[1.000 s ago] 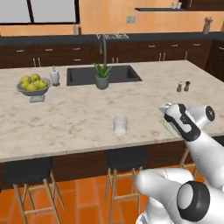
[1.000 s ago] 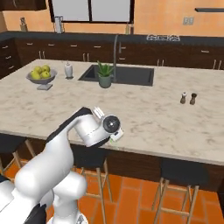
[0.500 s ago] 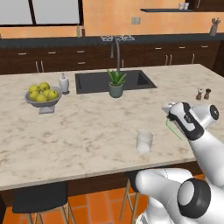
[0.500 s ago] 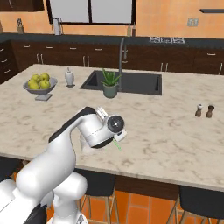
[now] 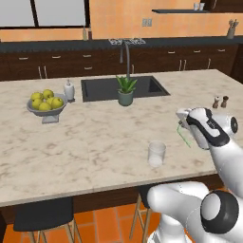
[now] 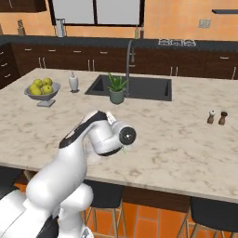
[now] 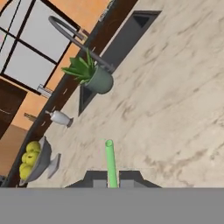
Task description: Take a straw from the drawer in front and place it inside the glass cup on the dining counter.
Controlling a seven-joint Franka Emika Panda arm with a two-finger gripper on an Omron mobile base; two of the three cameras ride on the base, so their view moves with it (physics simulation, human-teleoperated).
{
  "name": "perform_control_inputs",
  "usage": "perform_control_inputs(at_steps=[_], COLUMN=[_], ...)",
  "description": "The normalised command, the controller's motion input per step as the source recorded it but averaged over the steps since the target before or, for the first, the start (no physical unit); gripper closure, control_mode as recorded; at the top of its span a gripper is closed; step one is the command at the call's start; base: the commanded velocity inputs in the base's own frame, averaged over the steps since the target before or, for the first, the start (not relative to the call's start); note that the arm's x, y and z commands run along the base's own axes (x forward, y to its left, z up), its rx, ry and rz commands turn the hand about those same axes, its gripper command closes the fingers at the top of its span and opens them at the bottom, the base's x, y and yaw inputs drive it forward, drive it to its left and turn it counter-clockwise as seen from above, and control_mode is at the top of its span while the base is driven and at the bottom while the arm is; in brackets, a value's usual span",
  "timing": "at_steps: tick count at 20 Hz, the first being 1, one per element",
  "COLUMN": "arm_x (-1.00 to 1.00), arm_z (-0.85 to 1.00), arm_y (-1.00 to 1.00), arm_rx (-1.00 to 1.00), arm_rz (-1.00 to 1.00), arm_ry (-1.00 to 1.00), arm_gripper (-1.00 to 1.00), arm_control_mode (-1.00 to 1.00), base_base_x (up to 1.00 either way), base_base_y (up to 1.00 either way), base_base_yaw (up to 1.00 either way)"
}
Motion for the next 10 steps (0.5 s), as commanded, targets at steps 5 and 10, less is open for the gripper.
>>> perform_control_inputs(at_steps=[5, 10], arm_x=[0.55, 0.61], arm_z=[0.3, 0.04], arm_y=[0.12, 0.32], arm_rx=[0.21, 0.18], arm_rz=[0.12, 0.1], arm_ry=[-0.17, -0.01], arm_gripper=[1.0, 1.0], arm_control_mode=[-1.0, -1.0], base_base_x=[0.0, 0.0], base_base_y=[0.0, 0.0], base_base_yaw=[0.0, 0.0])
